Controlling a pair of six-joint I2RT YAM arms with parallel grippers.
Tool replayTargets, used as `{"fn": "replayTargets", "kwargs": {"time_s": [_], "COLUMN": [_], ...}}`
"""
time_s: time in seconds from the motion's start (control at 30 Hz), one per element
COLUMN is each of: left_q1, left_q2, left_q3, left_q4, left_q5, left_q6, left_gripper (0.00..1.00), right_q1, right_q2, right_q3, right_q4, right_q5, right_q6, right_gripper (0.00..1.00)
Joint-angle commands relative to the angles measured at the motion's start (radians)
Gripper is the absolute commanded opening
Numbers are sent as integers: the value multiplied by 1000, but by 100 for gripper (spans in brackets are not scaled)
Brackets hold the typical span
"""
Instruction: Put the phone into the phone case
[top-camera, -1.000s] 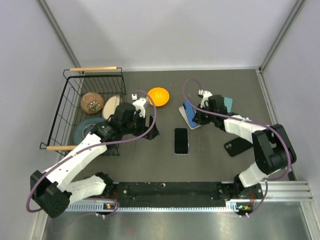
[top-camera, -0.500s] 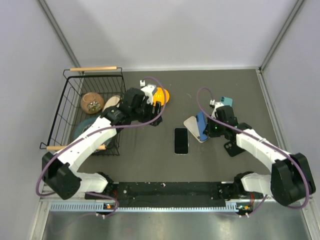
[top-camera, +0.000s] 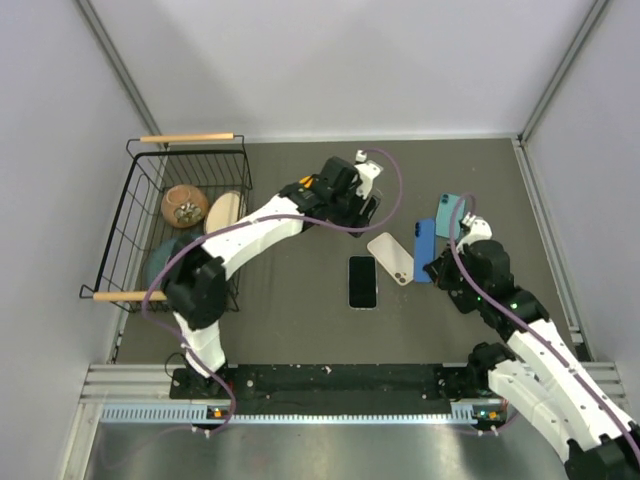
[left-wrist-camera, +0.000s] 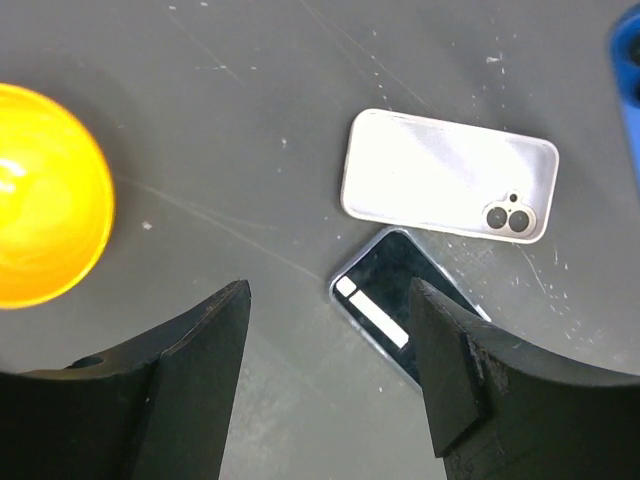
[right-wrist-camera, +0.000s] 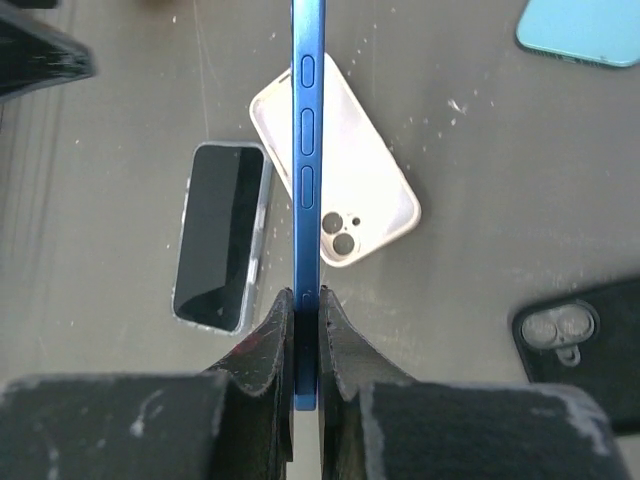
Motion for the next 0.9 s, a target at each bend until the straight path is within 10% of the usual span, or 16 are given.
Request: {"fn": "replayTargets", "kwargs": {"time_s": [0.0,0.47,0.87], "left_q1": [-11,-42,-42], "left_q2": [123,523,592], "left_q3": [100,439,446], "left_q4": [75,-4,-38], "left_q5": [37,25,-26], "left_q6": [49,61,76], "left_gripper": [68,59,52], "right_q1": [9,9,8], "right_q2": [-121,-358,-403], "right_q3": [-18,-20,-4], "right_q4": [-37,-143,-160], "right_q5": [36,-7,3], "right_q6": [71,154,157], "right_gripper": [0,0,0]}}
